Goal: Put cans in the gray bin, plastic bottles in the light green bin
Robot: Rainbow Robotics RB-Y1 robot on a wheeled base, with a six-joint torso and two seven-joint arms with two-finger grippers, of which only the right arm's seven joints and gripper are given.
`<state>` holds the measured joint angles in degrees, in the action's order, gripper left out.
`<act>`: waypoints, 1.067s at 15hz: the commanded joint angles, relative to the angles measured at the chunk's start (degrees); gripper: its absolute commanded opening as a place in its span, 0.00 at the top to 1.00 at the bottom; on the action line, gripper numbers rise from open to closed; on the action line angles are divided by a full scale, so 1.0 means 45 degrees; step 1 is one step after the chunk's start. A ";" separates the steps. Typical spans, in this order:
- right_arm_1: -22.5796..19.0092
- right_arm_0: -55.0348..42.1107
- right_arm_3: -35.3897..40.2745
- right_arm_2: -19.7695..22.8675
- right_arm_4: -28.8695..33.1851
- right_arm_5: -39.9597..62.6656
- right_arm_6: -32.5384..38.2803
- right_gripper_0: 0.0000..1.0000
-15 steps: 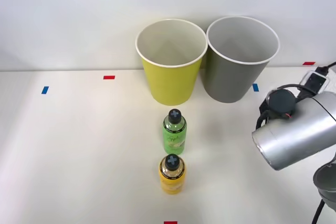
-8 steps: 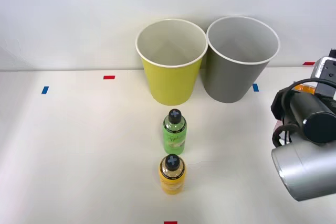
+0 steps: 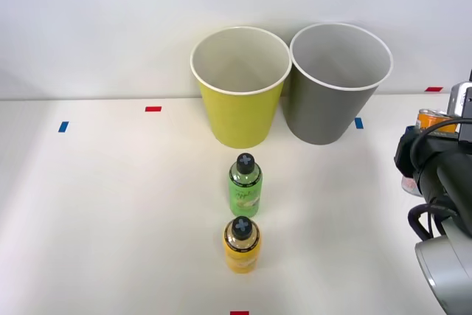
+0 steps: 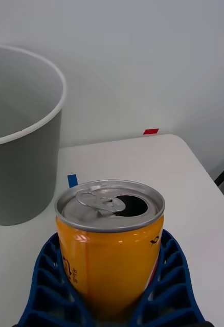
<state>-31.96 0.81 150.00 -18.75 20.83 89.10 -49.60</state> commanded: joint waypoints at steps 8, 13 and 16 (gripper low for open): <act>0.0208 0.2144 -0.0756 0.0514 -0.1874 -0.6891 0.0241 1.00; -0.0475 0.3159 -0.4838 0.1783 -0.4042 -1.2496 0.0104 1.00; -0.0690 0.3374 -0.4877 0.1979 -0.4062 -1.2496 0.0104 1.00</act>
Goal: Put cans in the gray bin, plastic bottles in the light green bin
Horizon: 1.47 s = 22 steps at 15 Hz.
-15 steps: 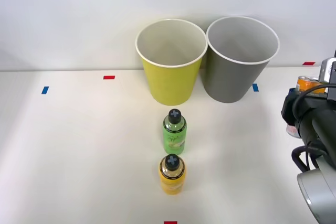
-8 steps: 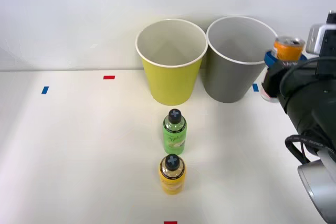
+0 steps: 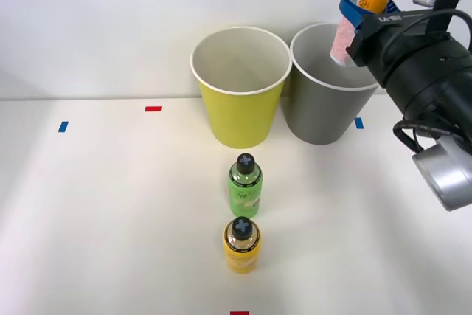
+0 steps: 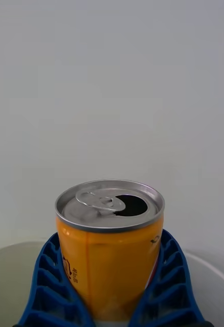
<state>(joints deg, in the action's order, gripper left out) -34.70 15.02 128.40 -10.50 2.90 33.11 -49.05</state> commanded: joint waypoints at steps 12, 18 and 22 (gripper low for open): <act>-0.0022 0.3264 -0.4217 -0.0792 -0.0116 -0.0092 0.0061 0.93; -0.0022 0.3498 -0.5174 -0.0928 -0.0116 -0.0600 0.0100 0.00; -0.0022 0.3498 -0.5233 -0.0928 -0.0097 -0.0912 0.0100 0.00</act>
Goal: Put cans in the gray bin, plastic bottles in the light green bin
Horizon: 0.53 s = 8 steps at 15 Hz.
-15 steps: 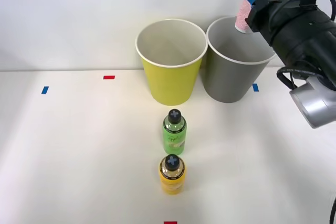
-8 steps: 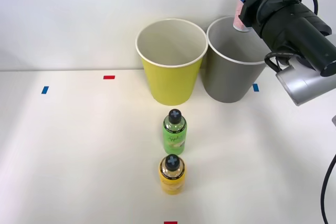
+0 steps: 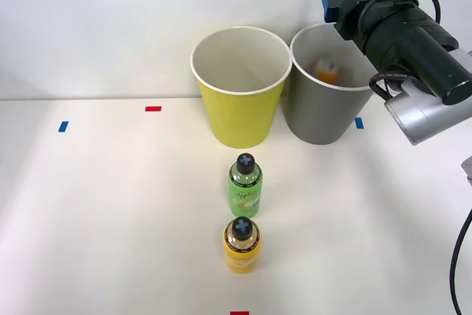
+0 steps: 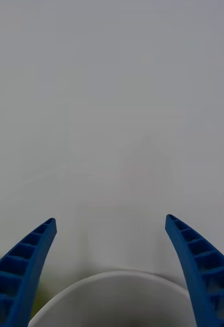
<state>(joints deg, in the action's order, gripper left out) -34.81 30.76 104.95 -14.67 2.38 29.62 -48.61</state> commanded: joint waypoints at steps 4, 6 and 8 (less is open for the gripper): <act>0.0060 -0.0409 -0.0002 0.0018 0.0058 -0.1073 0.0002 0.00; 0.0080 -0.1034 -0.0022 0.0154 0.0273 -0.2382 0.0002 0.00; 0.0294 -0.1718 -0.0022 0.0447 0.0351 -0.3671 0.0002 0.00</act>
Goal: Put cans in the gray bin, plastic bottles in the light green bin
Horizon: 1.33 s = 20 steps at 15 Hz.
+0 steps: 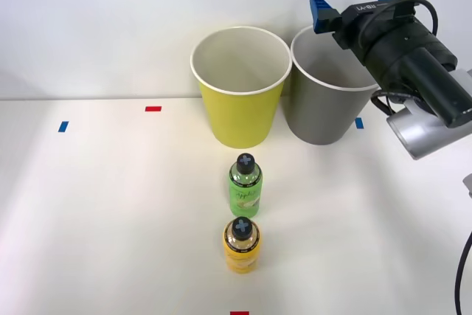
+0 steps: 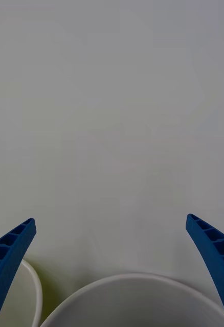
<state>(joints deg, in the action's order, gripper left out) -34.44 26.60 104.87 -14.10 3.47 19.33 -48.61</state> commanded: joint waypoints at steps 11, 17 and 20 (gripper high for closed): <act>0.0816 -0.6732 0.3121 0.1863 0.0498 -0.5330 -0.0057 0.00; 0.1988 -0.9915 0.3335 0.2664 0.0635 -0.6599 -0.0233 0.00; 0.3023 -1.1244 0.3335 0.3015 0.0557 -0.6814 -0.0213 0.00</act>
<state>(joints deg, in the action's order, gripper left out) -22.20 -22.32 119.90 -1.13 6.26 -10.89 -49.72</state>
